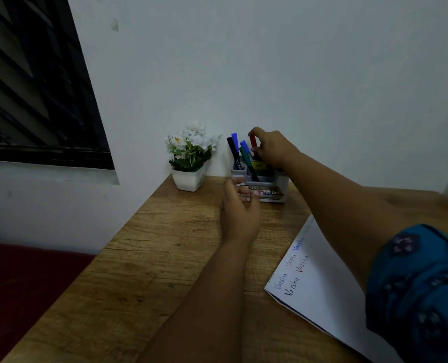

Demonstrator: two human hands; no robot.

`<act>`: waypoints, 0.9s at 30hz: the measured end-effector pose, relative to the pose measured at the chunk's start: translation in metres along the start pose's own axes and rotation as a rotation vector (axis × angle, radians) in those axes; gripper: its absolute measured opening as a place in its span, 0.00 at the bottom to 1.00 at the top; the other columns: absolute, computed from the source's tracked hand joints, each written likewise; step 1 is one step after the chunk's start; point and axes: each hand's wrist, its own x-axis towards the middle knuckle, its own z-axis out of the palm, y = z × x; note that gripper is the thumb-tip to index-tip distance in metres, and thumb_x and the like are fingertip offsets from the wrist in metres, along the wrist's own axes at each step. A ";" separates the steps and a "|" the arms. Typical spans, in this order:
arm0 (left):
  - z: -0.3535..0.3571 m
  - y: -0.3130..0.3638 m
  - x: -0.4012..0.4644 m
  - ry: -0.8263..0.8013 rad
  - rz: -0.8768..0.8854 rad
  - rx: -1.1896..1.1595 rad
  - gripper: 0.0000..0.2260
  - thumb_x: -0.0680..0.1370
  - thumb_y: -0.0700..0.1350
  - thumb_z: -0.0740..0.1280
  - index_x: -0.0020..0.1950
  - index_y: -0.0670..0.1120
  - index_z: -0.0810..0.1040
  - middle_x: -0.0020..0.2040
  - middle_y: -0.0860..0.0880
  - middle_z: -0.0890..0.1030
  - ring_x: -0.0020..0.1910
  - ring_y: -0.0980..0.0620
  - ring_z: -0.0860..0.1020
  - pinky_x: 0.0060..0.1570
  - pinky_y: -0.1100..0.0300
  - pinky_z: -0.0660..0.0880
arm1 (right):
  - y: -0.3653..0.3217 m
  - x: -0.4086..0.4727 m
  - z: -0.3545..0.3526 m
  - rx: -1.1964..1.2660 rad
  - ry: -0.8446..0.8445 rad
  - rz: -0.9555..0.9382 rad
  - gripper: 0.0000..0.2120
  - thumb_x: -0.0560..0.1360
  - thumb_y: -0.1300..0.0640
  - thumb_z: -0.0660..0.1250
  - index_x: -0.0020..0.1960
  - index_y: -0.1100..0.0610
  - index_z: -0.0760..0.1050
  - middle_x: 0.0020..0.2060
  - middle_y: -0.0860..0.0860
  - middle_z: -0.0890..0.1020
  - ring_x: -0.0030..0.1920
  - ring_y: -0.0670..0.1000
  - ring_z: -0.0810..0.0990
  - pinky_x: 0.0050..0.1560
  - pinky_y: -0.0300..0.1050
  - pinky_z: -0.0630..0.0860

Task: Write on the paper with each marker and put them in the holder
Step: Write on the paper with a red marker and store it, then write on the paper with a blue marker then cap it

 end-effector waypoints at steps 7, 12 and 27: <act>0.001 0.000 0.001 -0.007 0.007 0.014 0.16 0.78 0.42 0.67 0.64 0.48 0.69 0.54 0.48 0.77 0.50 0.53 0.78 0.45 0.65 0.73 | 0.001 -0.014 -0.002 -0.023 0.029 -0.025 0.27 0.81 0.64 0.58 0.78 0.49 0.58 0.49 0.63 0.80 0.39 0.53 0.74 0.40 0.47 0.69; 0.000 0.005 -0.003 -0.028 0.020 0.000 0.15 0.77 0.42 0.67 0.62 0.49 0.69 0.53 0.48 0.77 0.50 0.53 0.77 0.48 0.60 0.75 | -0.001 -0.040 -0.020 0.036 0.081 -0.027 0.27 0.80 0.66 0.60 0.76 0.51 0.59 0.47 0.63 0.81 0.39 0.52 0.75 0.39 0.46 0.72; 0.023 0.053 -0.059 -0.490 0.339 0.129 0.16 0.75 0.35 0.64 0.61 0.44 0.77 0.59 0.47 0.78 0.59 0.50 0.75 0.60 0.57 0.72 | 0.088 -0.280 -0.162 -0.274 -0.088 0.595 0.11 0.74 0.67 0.65 0.53 0.60 0.82 0.55 0.59 0.82 0.54 0.58 0.81 0.56 0.46 0.77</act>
